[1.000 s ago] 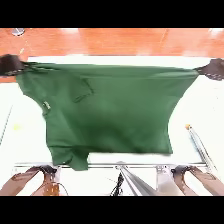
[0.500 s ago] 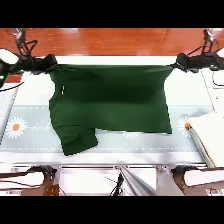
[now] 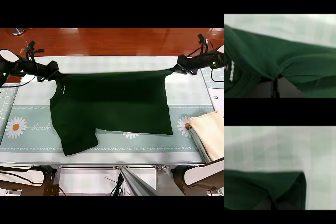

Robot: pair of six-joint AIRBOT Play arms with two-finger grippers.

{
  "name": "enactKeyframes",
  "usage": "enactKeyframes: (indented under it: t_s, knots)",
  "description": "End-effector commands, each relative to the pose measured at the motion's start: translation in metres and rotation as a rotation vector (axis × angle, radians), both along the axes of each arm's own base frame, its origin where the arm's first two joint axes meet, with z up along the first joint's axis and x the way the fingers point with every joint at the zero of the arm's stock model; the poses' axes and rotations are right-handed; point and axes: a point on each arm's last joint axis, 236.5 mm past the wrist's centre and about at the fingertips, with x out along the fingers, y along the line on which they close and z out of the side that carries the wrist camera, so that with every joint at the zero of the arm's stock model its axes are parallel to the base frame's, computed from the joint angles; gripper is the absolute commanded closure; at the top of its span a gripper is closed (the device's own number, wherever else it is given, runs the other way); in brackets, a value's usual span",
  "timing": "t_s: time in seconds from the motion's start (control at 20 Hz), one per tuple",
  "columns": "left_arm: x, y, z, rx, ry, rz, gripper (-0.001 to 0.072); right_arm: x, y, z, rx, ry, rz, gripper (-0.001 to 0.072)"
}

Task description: Fold the shirts.

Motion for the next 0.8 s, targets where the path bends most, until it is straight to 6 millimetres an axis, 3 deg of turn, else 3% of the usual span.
enactKeyframes:
  t_s: [0.0,0.15,0.2,0.25,0.3,0.4,0.55,0.65,0.75]
  knots:
    - [-0.049,-0.01,-0.024,-0.024,0.145,-0.188,0.0685,-0.058,-0.001,-0.035,-0.018,0.209,0.123,0.0679]
    - [-0.082,-0.026,-0.067,-0.056,0.279,-0.213,0.0679,-0.08,0.01,-0.074,0.035,0.293,0.092,0.0679]
    - [-0.09,-0.029,-0.076,-0.064,0.316,-0.214,0.0562,-0.082,0.016,-0.082,0.067,0.3,0.067,0.062]
    - [-0.095,-0.031,-0.078,-0.073,0.341,-0.215,0.0253,-0.085,0.022,-0.083,0.099,0.31,0.057,0.0308]
    - [-0.099,-0.03,-0.072,-0.078,0.355,-0.231,0.0005,-0.086,0.026,-0.078,0.117,0.306,0.08,0.0094]
    - [-0.103,-0.014,-0.051,-0.074,0.364,-0.243,0.0003,-0.087,0.018,-0.054,0.121,0.283,0.09,0.009]
    - [-0.119,0.038,-0.023,-0.002,0.342,-0.147,0.0003,-0.1,-0.027,-0.014,0.025,0.22,0.039,0.0091]
    - [-0.152,0.072,-0.023,0.043,0.365,-0.065,0.0003,-0.121,-0.053,-0.001,-0.044,0.187,-0.032,0.0091]
    - [-0.215,0.088,-0.043,0.056,0.464,-0.05,0.0003,-0.147,-0.05,0.001,-0.027,0.151,-0.103,0.0091]
